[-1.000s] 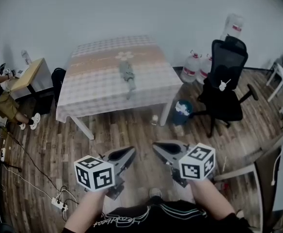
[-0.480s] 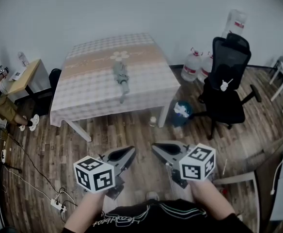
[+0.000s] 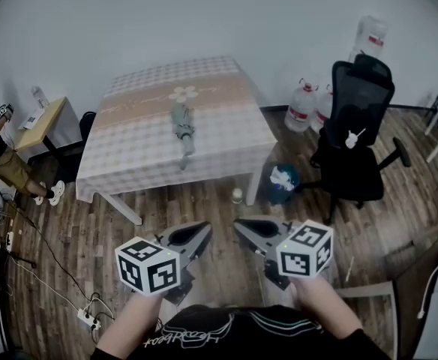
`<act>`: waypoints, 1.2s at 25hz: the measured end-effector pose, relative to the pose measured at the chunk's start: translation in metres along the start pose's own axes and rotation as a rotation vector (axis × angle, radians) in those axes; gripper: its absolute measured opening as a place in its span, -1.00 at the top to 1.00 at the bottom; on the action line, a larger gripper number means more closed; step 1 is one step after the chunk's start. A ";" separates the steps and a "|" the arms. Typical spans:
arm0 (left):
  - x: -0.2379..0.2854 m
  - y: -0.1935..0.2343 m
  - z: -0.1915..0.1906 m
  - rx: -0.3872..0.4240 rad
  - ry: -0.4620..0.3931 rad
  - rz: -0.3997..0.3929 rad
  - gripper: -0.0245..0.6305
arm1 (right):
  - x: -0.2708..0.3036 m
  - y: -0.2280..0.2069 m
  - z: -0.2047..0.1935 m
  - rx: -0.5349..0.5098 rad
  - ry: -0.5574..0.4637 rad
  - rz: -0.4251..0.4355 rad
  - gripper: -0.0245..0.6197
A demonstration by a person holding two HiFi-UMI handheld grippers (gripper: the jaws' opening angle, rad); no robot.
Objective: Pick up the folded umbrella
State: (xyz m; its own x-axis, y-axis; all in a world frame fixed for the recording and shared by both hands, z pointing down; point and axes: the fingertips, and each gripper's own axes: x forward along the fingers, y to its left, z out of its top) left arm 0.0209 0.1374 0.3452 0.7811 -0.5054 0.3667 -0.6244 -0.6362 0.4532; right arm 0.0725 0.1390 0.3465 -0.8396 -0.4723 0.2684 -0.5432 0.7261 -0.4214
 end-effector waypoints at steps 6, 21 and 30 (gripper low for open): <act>0.007 0.013 0.010 -0.008 -0.009 0.010 0.94 | 0.008 -0.014 0.003 0.009 -0.007 0.012 0.89; 0.080 0.101 0.047 -0.045 0.033 -0.036 0.94 | 0.063 -0.111 0.034 0.065 -0.004 -0.054 0.89; 0.142 0.205 0.114 -0.084 0.078 -0.049 0.94 | 0.141 -0.207 0.089 0.129 0.014 -0.089 0.89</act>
State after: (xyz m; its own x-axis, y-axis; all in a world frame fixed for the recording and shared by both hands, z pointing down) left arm 0.0043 -0.1311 0.3978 0.8103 -0.4258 0.4026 -0.5858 -0.6063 0.5378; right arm 0.0673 -0.1223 0.3946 -0.7885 -0.5246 0.3210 -0.6113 0.6107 -0.5033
